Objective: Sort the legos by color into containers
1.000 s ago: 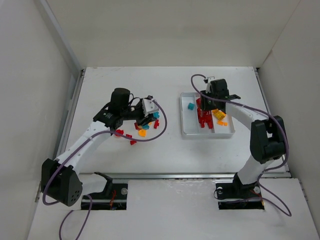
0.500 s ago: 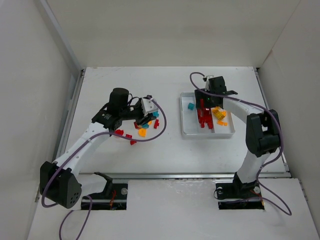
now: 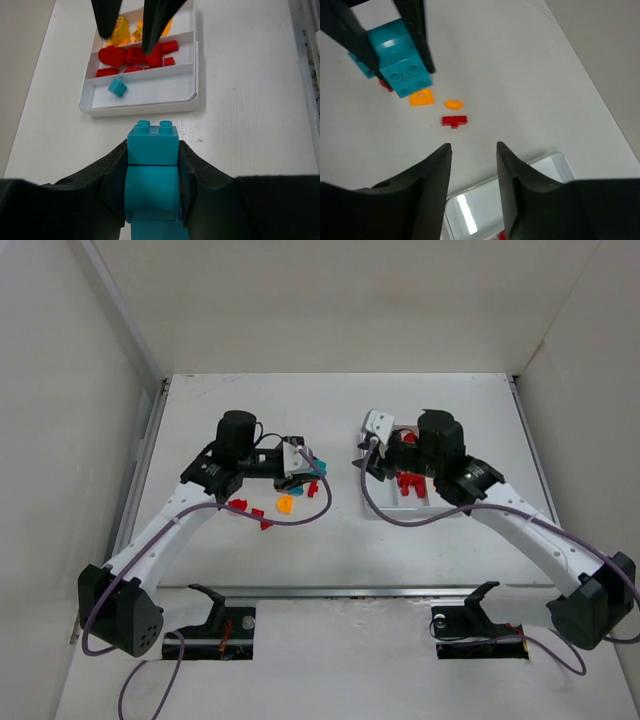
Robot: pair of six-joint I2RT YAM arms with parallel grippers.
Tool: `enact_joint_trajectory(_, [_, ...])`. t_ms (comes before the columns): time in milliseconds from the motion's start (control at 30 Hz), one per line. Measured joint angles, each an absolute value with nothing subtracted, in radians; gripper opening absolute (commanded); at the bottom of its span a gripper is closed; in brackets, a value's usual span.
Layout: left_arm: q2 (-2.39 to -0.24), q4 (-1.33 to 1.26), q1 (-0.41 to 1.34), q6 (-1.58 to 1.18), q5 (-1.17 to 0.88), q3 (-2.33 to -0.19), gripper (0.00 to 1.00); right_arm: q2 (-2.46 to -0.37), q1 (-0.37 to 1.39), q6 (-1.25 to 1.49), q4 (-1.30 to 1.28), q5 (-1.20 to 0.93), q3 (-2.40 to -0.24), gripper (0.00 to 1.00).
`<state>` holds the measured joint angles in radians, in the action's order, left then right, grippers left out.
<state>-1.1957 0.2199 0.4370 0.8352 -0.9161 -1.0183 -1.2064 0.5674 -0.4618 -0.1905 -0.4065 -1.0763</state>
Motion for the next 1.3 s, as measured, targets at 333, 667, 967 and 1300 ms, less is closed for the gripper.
enact_joint_trajectory(333, [-1.196, 0.302, 0.437, 0.930, -1.041, -1.073, 0.00, -1.343, 0.678, -0.546, -0.195, -0.502, -1.093, 0.64])
enact_joint_trajectory(667, [-1.196, 0.314, 0.437, 0.946, -1.049, -1.073, 0.00, -1.343, 0.767, -0.560, -0.193, -0.528, -1.146, 0.63])
enact_joint_trajectory(967, [-1.196, 0.329, 0.437, 0.949, -1.052, -1.073, 0.00, -1.355, 0.790, -0.567, -0.193, -0.520, -1.151, 0.46])
enact_joint_trajectory(1300, [-1.196, 0.335, 0.437, 0.949, -1.055, -1.073, 0.00, -1.356, 0.792, -0.577, -0.193, -0.507, -1.152, 0.00])
